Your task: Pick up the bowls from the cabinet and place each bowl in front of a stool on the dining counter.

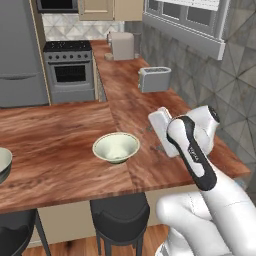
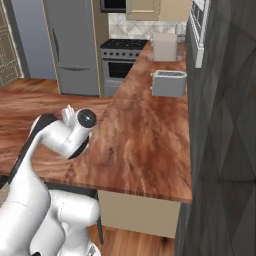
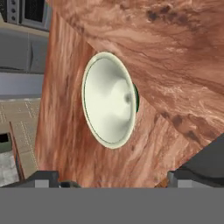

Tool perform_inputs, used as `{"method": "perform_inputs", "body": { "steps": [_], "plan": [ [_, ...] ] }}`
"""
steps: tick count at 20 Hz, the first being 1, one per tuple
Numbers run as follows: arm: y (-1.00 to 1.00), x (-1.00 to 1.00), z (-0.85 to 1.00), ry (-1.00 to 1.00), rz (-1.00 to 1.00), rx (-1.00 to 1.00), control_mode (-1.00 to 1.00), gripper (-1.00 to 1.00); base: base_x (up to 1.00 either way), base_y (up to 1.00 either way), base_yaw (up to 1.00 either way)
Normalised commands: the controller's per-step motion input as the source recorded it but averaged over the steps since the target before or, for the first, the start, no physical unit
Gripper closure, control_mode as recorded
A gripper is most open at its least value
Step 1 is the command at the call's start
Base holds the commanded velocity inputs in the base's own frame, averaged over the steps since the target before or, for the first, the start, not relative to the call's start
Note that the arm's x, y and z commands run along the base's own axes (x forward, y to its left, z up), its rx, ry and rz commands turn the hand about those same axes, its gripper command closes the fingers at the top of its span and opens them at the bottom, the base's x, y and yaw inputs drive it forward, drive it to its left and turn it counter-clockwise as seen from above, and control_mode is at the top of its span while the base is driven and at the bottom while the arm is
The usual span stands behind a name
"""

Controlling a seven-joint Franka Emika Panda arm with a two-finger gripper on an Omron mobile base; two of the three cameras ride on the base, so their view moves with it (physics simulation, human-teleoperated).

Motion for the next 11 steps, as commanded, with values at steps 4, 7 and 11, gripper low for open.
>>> {"method": "perform_inputs", "body": {
  "steps": [4, 7, 11],
  "plan": [
    [-0.38, -1.00, 0.63, 0.00, 0.00, 0.00, -1.00, -1.00, 0.00, 0.00, 0.00],
    [-0.37, -1.00, 0.52, 0.00, 0.00, 0.00, -1.00, -1.00, 0.00, 0.00, 0.00],
    [-0.36, -1.00, 0.67, 0.02, -0.04, 0.00, -1.00, -1.00, 0.00, 0.00, 0.00]
  ]
}}
